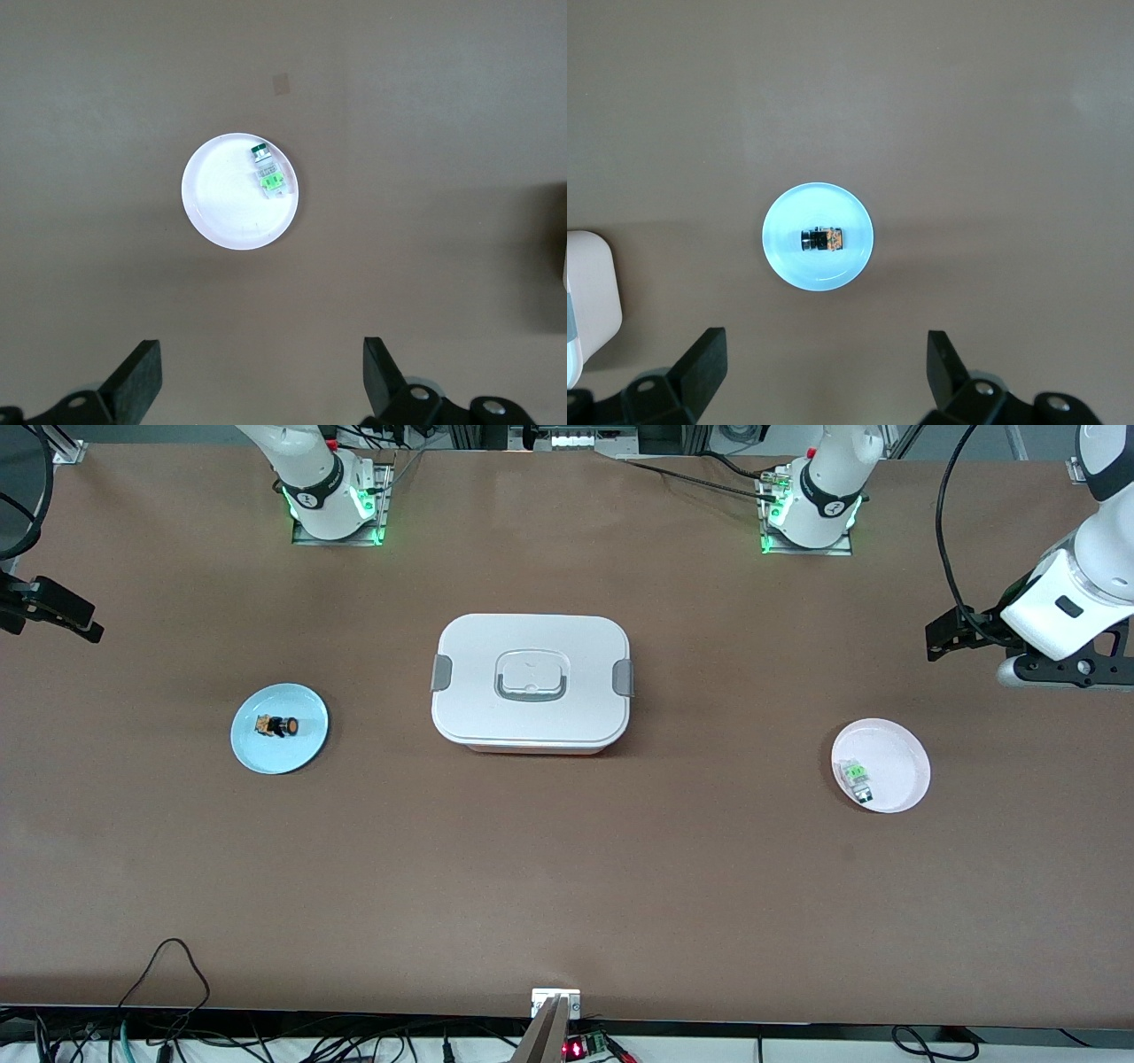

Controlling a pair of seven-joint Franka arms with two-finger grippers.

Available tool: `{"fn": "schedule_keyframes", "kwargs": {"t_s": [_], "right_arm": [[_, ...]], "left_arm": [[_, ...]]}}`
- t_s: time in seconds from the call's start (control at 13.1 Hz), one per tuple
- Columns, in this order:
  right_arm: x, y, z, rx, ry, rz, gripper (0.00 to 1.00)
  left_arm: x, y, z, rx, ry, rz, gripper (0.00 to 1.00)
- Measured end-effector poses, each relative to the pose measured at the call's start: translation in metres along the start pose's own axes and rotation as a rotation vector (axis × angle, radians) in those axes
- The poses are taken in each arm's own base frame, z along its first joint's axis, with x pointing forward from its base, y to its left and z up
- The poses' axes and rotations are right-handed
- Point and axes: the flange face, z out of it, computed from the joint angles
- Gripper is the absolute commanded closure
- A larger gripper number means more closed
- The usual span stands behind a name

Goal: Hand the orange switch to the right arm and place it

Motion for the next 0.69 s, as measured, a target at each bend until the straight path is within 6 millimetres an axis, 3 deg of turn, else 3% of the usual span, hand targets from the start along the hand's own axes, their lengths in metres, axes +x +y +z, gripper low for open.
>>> {"fn": "schedule_keyframes", "kwargs": {"t_s": [0.23,0.69], "right_arm": [[-0.0011,-0.0099,0.0007,-0.001,-0.011,-0.018,0.00],[-0.0042,-0.0105,0.0029,-0.001,-0.038,-0.019,0.00]], "left_arm": [[0.0000,0.0000,0.0000,0.000,0.000,0.000,0.00],[0.0000,0.0000,0.0000,0.000,0.000,0.000,0.00]]}}
